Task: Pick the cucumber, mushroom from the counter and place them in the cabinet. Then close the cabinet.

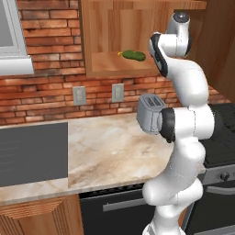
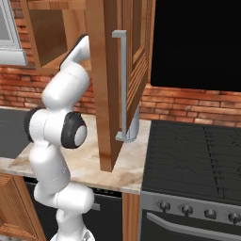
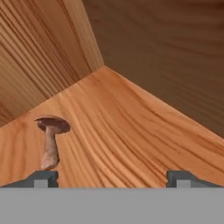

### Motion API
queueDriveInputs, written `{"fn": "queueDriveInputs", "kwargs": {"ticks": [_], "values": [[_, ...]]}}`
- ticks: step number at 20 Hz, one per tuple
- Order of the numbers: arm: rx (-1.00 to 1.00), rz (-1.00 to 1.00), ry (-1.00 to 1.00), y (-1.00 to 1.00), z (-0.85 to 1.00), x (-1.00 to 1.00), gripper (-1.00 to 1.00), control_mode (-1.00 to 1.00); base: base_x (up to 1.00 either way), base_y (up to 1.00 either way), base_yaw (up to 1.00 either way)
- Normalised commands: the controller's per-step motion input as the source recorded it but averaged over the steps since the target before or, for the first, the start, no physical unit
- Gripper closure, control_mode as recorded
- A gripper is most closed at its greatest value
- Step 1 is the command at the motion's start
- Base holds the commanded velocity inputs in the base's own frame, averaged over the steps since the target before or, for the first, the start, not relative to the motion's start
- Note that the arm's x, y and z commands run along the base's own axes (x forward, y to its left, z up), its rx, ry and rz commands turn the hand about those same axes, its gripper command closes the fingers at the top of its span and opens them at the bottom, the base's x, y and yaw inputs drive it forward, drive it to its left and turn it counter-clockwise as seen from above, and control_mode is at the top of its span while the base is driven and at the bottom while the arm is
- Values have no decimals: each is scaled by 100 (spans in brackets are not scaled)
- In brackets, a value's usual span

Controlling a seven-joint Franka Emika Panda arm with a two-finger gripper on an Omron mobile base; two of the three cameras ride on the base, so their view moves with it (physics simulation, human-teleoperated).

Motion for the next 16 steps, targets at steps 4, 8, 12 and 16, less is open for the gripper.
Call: {"fn": "queueDriveInputs", "kwargs": {"ticks": [4, 8, 12, 16], "values": [[-5, 0, -6, -1, -1, -100, -100, -100, 0, 0, 0], [-5, 0, -10, 0, -3, -100, -100, -100, 0, 0, 0], [-2, 0, -12, 2, 0, -100, -100, -100, 0, 0, 0], [0, 0, -5, 6, 9, -100, -100, -100, 0, 0, 0]]}}
